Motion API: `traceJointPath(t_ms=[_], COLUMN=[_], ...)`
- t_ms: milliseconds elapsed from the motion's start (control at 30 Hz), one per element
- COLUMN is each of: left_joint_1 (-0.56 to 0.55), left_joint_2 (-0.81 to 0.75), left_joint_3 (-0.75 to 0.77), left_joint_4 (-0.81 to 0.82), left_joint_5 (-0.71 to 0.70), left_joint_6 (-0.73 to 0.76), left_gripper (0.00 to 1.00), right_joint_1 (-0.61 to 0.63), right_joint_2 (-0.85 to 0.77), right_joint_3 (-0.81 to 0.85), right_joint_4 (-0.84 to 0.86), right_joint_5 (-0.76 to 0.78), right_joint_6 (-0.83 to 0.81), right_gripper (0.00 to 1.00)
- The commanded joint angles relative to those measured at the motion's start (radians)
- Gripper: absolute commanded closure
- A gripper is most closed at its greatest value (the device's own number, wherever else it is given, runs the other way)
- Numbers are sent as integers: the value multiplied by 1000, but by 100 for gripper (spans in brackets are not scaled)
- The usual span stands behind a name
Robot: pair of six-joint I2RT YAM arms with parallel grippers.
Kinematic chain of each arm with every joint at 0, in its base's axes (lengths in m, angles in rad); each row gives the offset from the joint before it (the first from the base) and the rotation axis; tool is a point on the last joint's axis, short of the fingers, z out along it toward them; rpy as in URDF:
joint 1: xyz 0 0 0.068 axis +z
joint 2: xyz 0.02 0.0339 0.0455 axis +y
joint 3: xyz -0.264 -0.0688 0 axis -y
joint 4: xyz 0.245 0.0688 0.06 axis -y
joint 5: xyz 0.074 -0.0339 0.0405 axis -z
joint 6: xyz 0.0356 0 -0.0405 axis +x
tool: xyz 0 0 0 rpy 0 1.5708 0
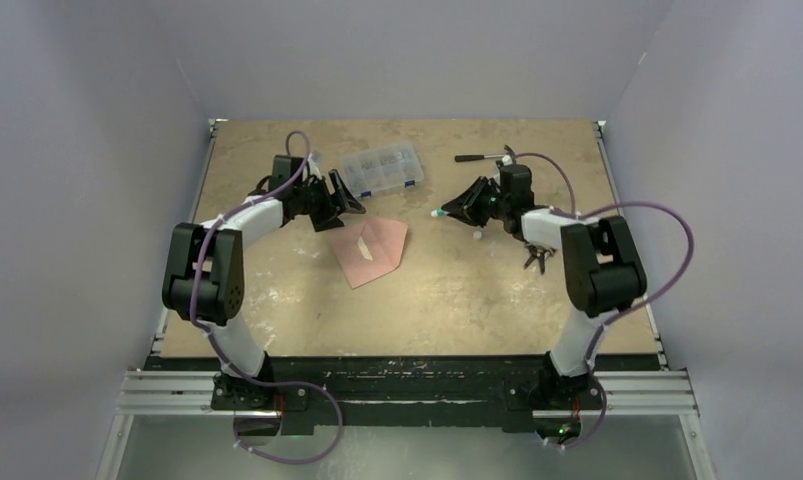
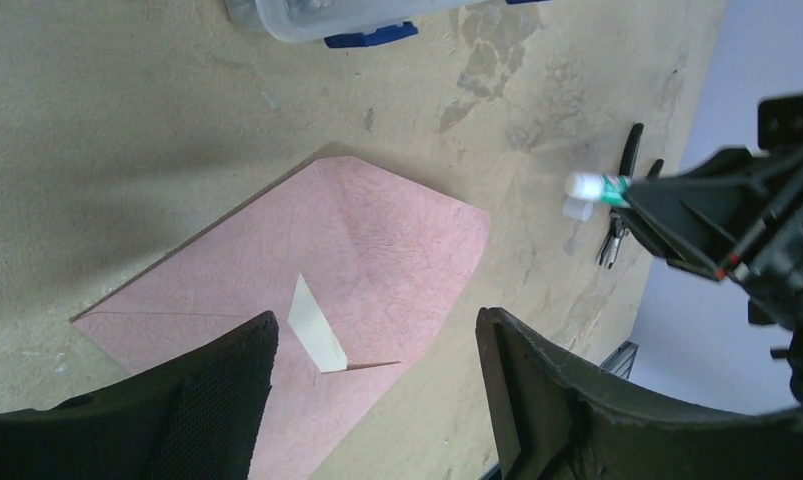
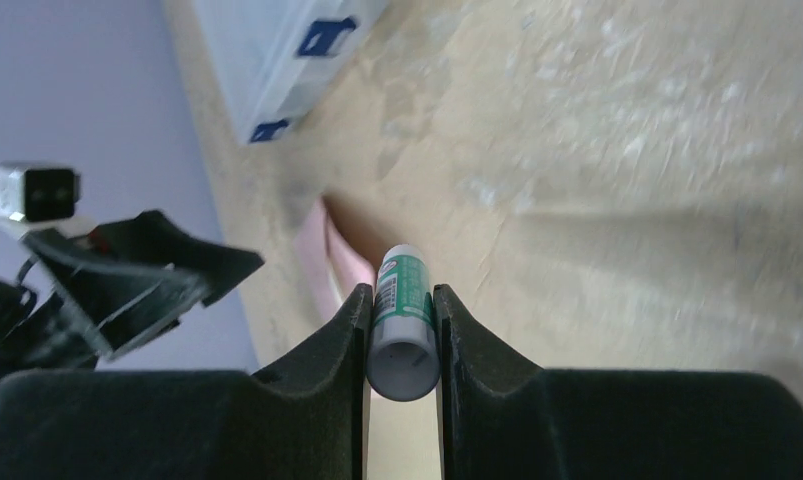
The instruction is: Place the letter into the envelope and seal it
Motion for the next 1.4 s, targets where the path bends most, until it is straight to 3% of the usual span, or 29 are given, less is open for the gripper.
traceJointPath(t_ms=[0, 400, 467, 633, 800, 1067, 1167, 1367], left_joint_1=[-6, -14, -15, -15, -15, -16, -15, -15], left_joint_2=[19, 52, 54, 57, 64, 78, 81, 70], left_joint_3=[12, 21, 19, 19, 21, 29, 29, 29], left_joint_4=[-28, -64, -69, -77, -80, -84, -87, -80], left_joint_5=[0, -16, -24, -28, -27, -24, -24, -14], left_joint_6=[39, 42, 43, 46, 49, 56, 59, 55], left_gripper=[29, 30, 30, 30, 30, 30, 32, 58], right_joint_1=[-3, 6, 15, 17, 19, 20, 24, 45], right_joint_2=[147, 475, 516, 523, 495, 433, 409, 383], right_joint_3=[183, 444, 494, 536, 551, 494, 484, 475], right_joint_4=[-101, 10, -23, -40, -90, -74, -78, -119], right_joint_5=[-146, -293, -297, -276, -222, -171, -163, -153], right_joint_6=[-116, 47, 49, 61, 23, -2, -24, -103], right_gripper=[100, 92, 84, 40, 27, 31, 39, 65])
